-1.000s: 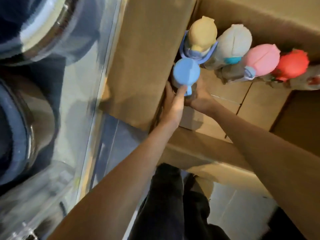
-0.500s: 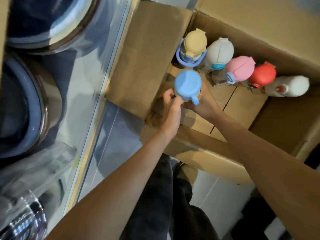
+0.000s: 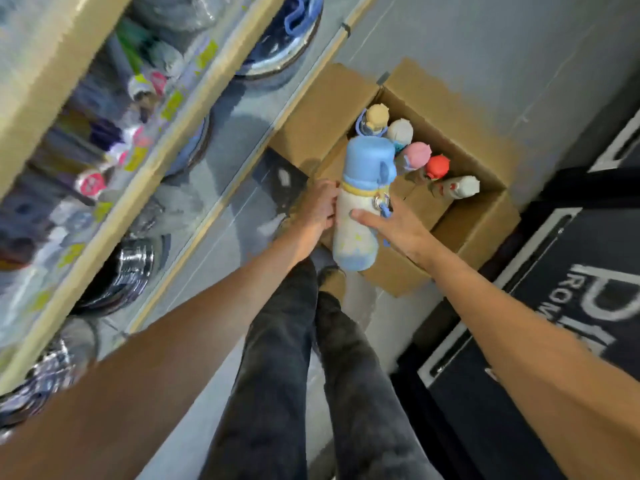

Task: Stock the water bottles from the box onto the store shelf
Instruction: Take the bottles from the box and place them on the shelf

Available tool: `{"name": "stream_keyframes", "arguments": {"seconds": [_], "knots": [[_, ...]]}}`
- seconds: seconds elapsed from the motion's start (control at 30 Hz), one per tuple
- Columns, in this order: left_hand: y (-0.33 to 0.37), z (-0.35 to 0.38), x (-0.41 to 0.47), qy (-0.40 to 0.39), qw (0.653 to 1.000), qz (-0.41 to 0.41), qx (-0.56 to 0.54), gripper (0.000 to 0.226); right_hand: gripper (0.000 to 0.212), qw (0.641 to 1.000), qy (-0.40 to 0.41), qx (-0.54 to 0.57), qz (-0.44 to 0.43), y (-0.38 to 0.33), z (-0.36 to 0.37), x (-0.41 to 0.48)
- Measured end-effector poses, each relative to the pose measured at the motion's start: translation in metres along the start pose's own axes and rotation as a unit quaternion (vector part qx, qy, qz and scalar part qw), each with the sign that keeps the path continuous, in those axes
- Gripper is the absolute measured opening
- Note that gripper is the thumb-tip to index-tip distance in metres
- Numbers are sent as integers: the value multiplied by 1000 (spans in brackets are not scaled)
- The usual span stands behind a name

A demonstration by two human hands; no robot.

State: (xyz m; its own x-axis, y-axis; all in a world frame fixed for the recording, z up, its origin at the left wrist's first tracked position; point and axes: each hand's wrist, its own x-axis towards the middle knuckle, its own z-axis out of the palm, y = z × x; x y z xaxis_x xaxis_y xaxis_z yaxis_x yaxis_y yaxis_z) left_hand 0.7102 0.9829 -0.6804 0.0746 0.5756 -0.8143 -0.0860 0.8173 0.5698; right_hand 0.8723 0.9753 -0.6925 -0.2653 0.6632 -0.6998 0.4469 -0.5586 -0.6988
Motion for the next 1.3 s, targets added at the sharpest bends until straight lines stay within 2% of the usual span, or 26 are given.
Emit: {"name": "stream_keyframes", "arguments": {"seconds": [0.17,0.27,0.37,0.47,0.6,0.67,0.77,0.87,0.9,1.07,1.13,1.2,1.23,1.3], "knots": [[-14,-47,-150,-37,999,5,16,34,24,989,-100,-106,10,-61,56,-92],[-34,-84,-216,24,1000,10,-5,25,15,972,-155,-177,-5,-93,101,-136],[-65,-117,-282,101,994,-9,-39,34,25,945,-211,-248,-28,-114,160,-175],[-100,-145,-351,140,986,-11,-85,22,32,913,-261,-310,-47,-121,220,-213],[-180,-192,-454,172,970,50,-164,18,23,878,-291,-367,-94,-122,323,-285],[-215,-213,-498,204,957,79,-191,19,29,858,-305,-393,-127,-121,369,-317],[-263,-253,-566,243,946,108,-185,16,33,840,-331,-396,-166,-116,443,-369],[-294,-289,-624,264,941,131,-168,33,15,831,-352,-387,-191,-119,506,-410],[-306,-303,-644,278,937,136,-165,32,13,826,-356,-390,-197,-121,530,-423],[-355,-358,-717,360,907,151,-160,29,58,795,-390,-420,-200,-131,633,-463],[-375,-382,-737,395,890,150,-171,29,49,772,-411,-428,-228,-135,672,-480],[-393,-408,-756,428,874,146,-181,47,33,758,-423,-430,-247,-139,710,-491],[-402,-420,-766,439,867,144,-186,51,31,752,-427,-433,-254,-141,728,-496],[-419,-445,-784,450,861,145,-186,40,40,736,-440,-442,-263,-142,768,-500]]}}
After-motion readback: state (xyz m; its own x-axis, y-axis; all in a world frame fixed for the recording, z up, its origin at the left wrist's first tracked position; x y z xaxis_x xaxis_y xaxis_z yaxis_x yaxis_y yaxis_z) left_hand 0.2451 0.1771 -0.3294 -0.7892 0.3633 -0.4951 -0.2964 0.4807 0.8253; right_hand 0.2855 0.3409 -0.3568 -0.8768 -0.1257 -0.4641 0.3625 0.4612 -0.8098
